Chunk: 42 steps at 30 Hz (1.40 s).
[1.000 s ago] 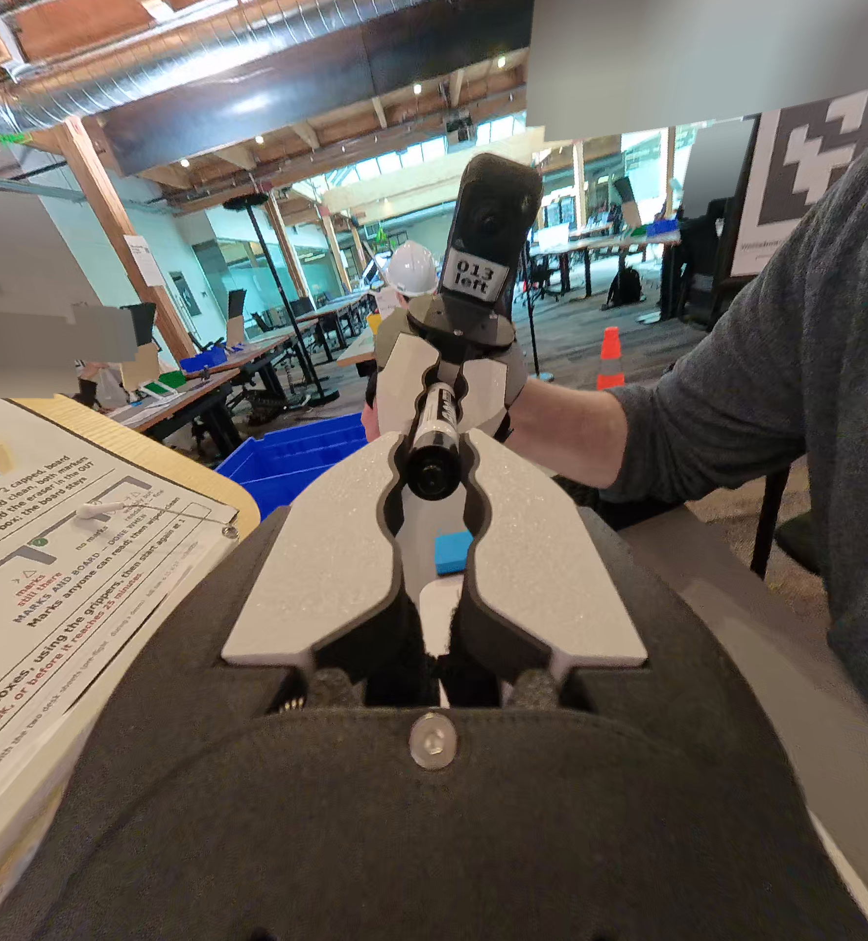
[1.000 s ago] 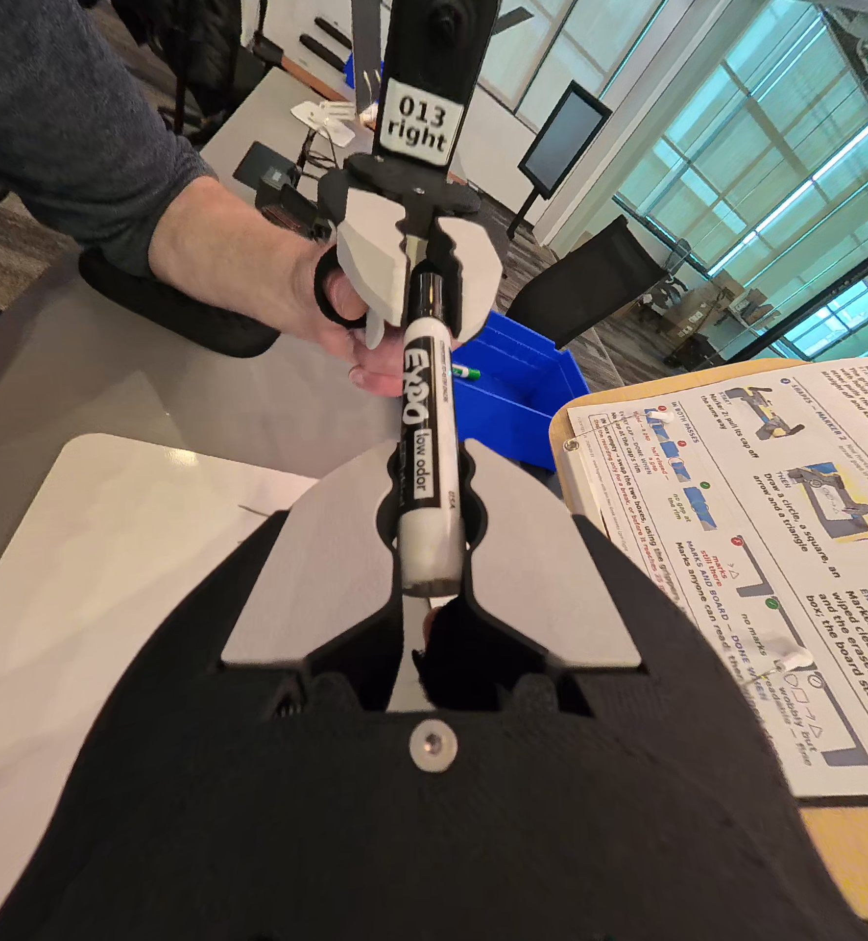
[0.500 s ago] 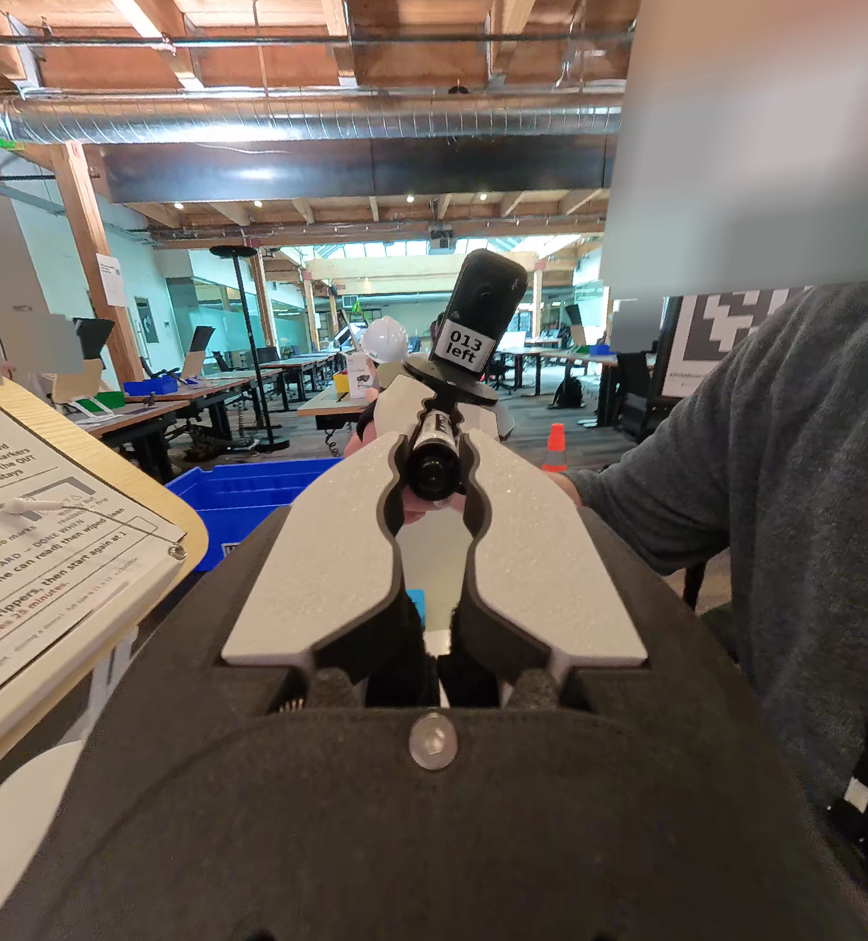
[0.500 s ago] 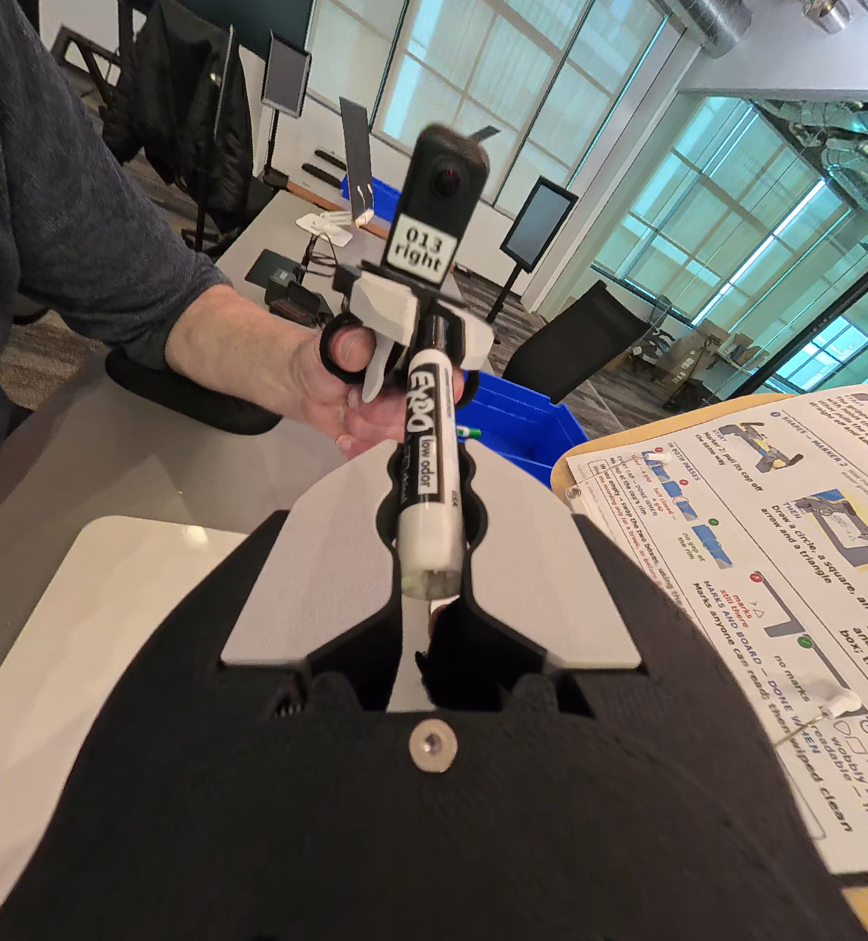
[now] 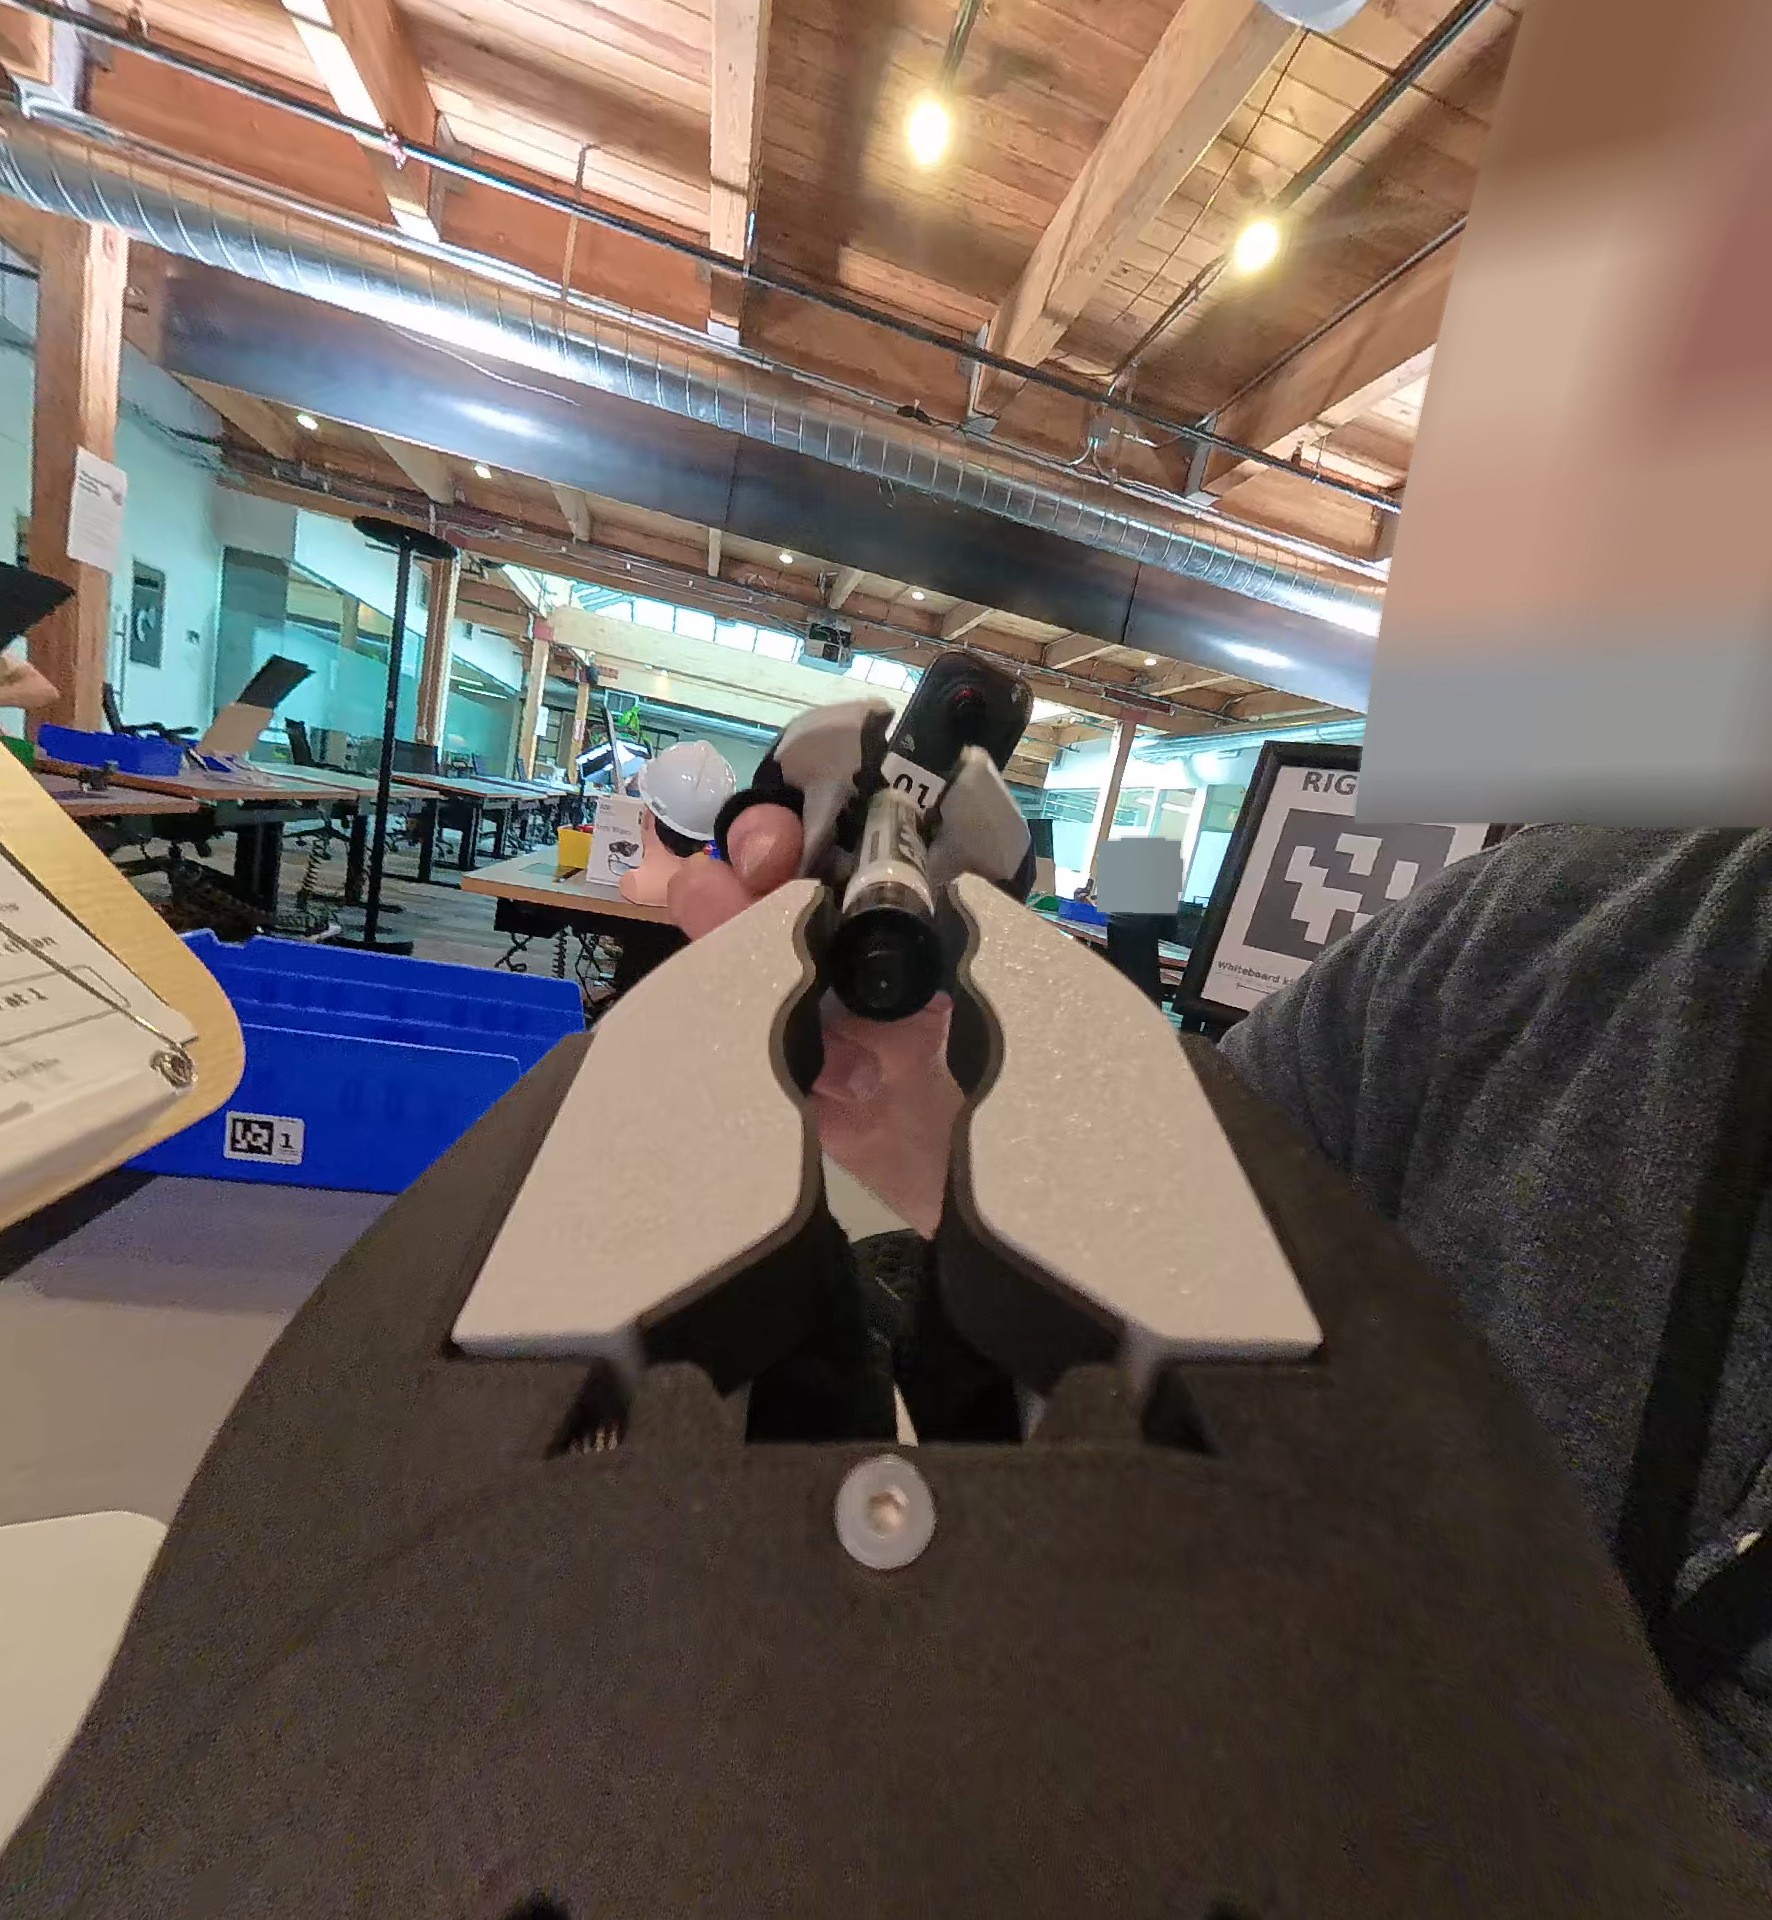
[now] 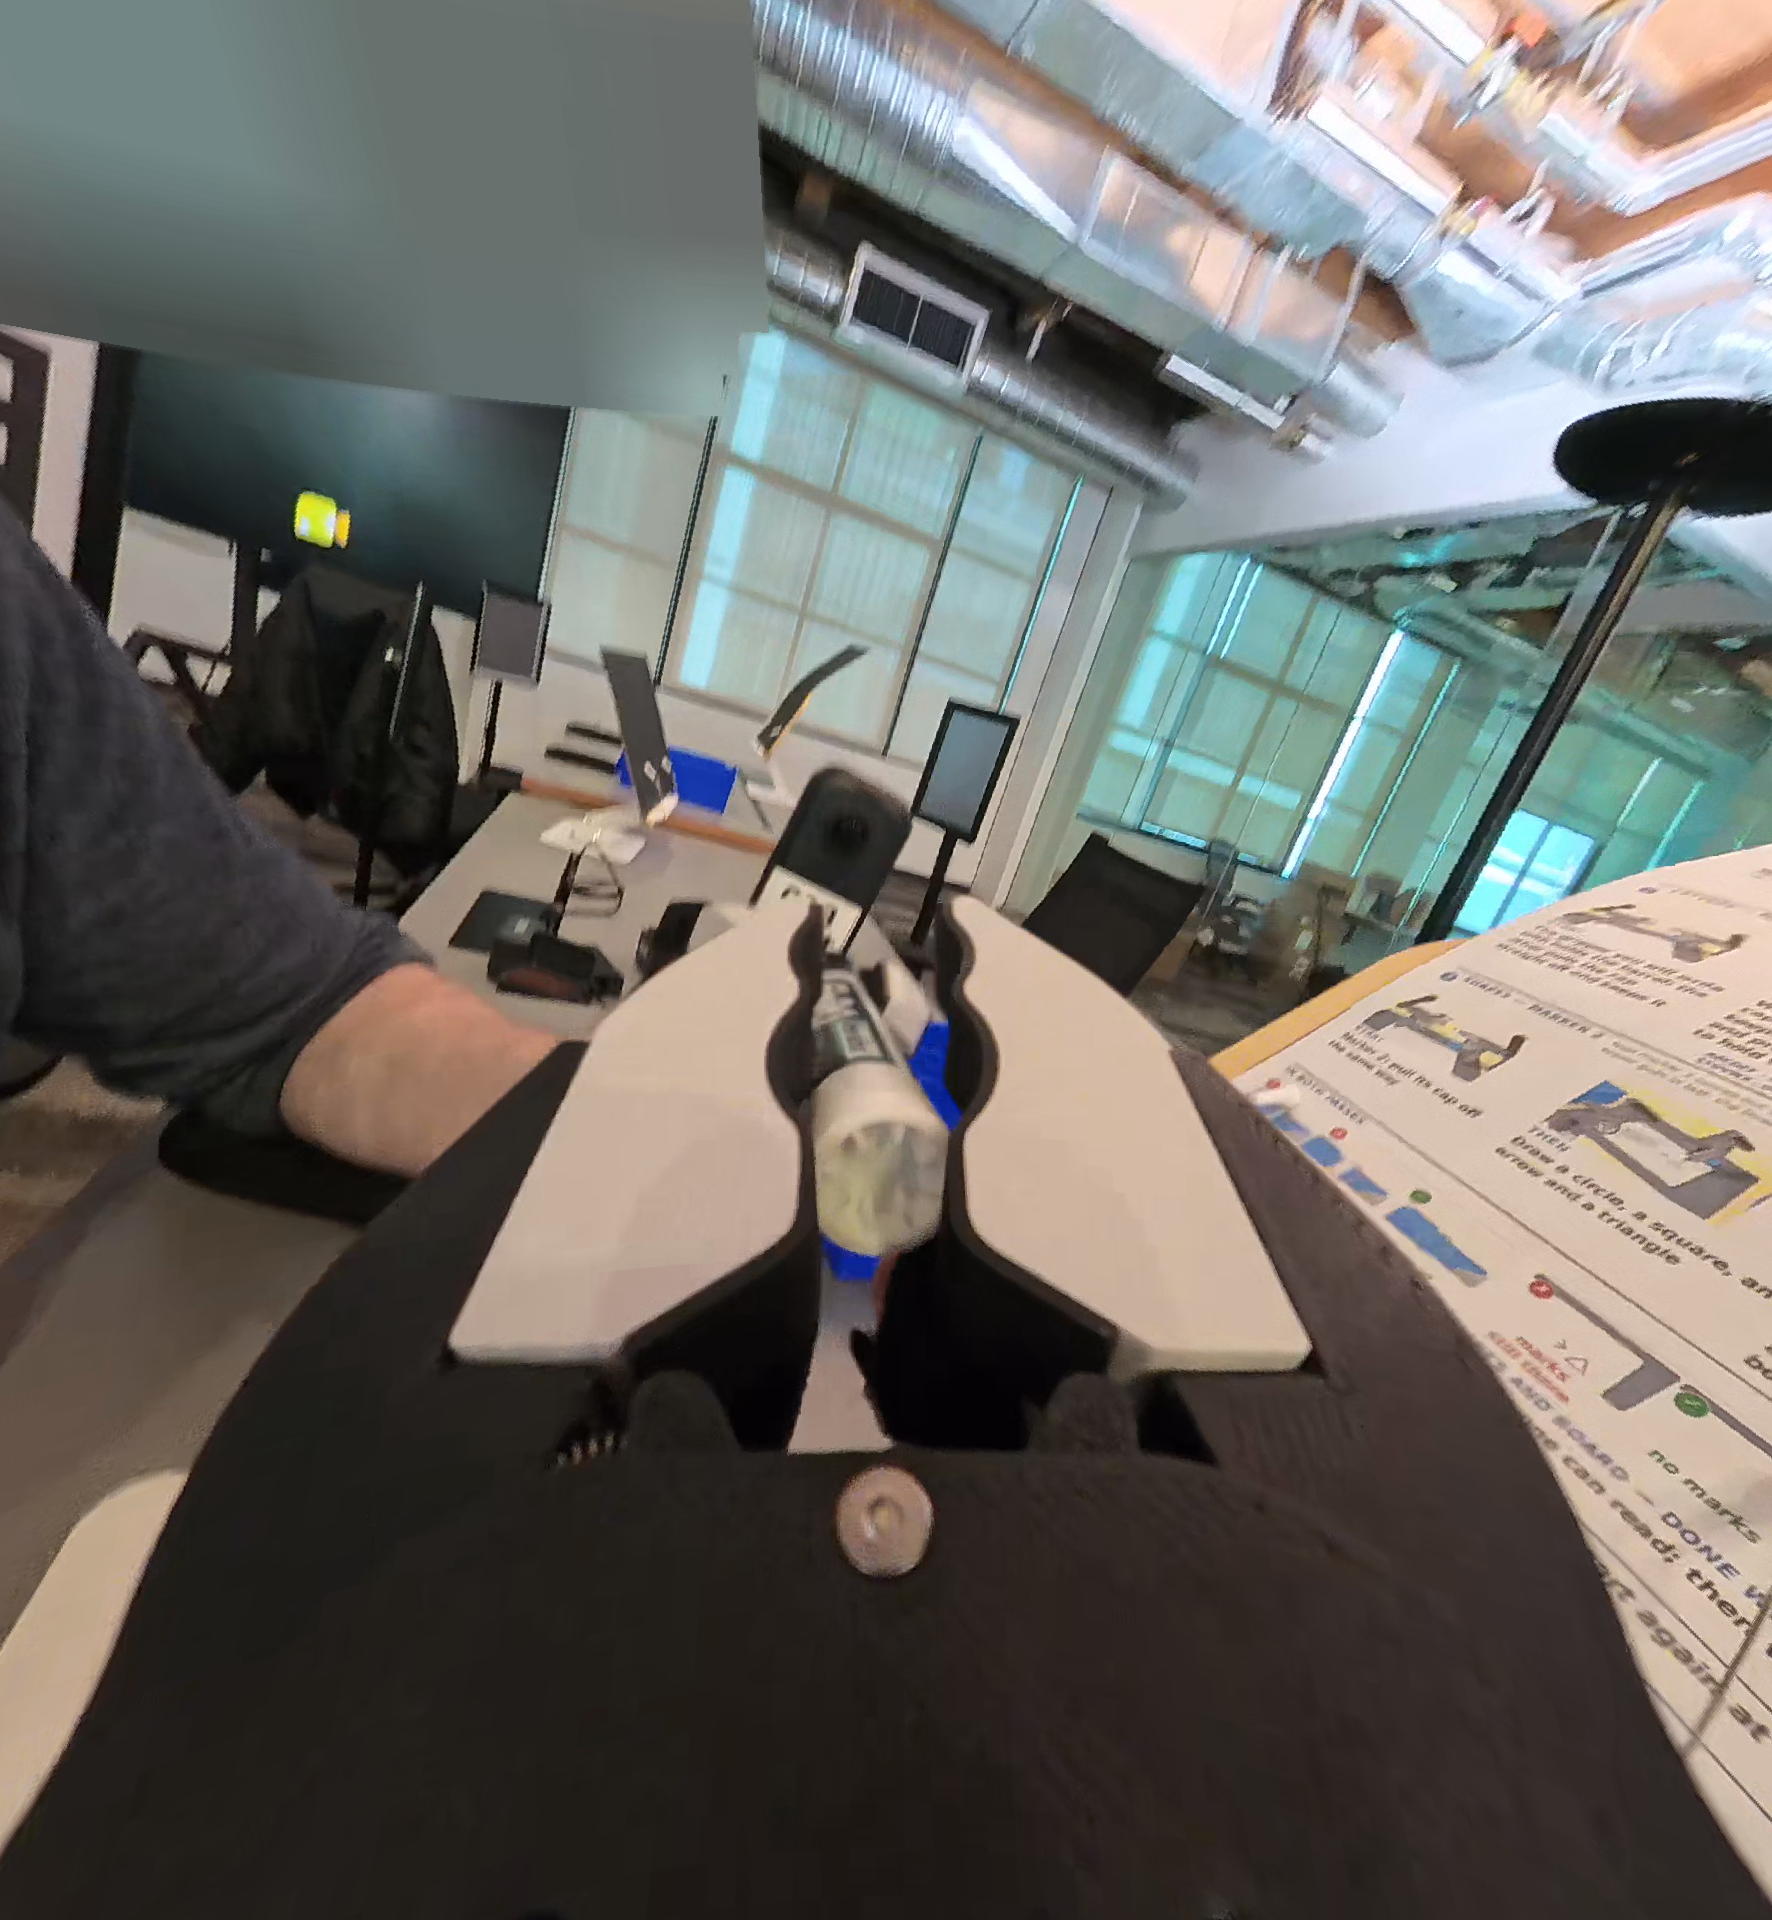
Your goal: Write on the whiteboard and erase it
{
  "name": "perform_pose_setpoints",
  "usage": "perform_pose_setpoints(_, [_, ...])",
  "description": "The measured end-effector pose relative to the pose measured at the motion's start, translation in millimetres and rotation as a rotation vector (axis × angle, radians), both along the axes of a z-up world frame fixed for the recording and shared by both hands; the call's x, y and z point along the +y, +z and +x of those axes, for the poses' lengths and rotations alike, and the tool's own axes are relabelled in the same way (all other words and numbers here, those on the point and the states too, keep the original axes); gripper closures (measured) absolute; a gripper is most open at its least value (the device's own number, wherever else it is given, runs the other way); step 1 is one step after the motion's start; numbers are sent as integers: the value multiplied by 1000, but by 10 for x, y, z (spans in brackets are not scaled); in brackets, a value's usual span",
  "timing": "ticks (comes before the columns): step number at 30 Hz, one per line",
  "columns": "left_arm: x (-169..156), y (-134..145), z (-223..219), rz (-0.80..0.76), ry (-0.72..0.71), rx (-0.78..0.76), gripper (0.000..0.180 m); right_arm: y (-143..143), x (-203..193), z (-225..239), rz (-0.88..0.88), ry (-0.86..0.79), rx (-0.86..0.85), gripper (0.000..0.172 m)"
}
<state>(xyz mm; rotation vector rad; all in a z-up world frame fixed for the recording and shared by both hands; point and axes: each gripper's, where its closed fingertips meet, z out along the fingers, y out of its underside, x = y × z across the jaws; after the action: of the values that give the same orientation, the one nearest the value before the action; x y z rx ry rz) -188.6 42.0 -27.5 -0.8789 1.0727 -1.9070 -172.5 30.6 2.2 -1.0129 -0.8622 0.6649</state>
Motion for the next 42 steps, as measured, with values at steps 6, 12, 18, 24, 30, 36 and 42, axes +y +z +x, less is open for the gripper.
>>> perform_pose_setpoints(6, [-70,-73,68,-62,-47,-7,160,166,-33,76,16,-9,116,150])
perform_pose_setpoints(12, [-152,3,36,-106,-82,-42,160,142,-42,-23,36,-15,117,130])
perform_pose_setpoints(18, [-91,57,-26,-163,-115,-85,160,124,-30,-62,41,-18,152,138])
perform_pose_setpoints(24, [-109,33,-15,-186,-143,-96,160,152,-80,-75,44,7,171,150])
perform_pose_setpoints(30, [-167,53,-4,-81,-156,-54,160,188,-169,-112,61,12,88,151])
perform_pose_setpoints(36, [17,181,-127,23,-43,-50,166,401,-251,66,112,-49,49,151])
perform_pose_setpoints(42, [217,221,-197,205,146,-4,180,701,-95,665,99,-295,-18,151])
